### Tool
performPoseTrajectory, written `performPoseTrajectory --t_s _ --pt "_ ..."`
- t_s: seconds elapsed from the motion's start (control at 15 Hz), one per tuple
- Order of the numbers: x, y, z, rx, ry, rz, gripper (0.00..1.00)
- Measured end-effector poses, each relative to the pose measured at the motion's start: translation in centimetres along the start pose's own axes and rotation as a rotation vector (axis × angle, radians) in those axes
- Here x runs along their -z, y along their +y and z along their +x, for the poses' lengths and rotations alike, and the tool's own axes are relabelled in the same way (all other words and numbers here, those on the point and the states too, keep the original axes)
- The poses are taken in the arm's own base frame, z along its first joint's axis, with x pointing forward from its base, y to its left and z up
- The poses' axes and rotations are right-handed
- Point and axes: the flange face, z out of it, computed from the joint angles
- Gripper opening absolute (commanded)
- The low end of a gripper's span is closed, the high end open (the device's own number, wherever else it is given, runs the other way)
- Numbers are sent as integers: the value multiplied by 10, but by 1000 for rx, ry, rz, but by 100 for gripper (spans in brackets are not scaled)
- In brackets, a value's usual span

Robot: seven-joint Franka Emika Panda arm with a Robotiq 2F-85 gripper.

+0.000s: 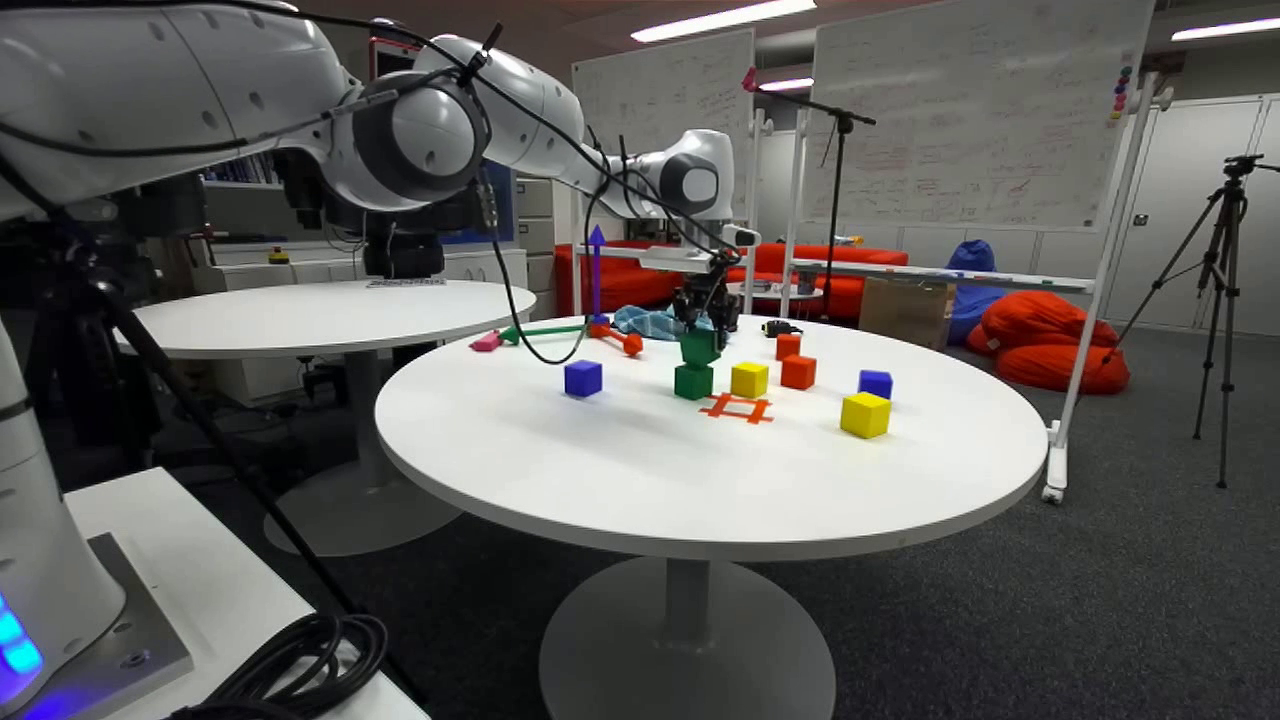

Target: Put the green block on the other green block

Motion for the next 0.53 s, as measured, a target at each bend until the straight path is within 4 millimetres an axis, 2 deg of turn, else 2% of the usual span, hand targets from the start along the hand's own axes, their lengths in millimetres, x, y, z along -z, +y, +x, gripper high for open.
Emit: performPoseTrajectory --t_s 0.53 --pt "-5 9 0 -9 3 -24 32"
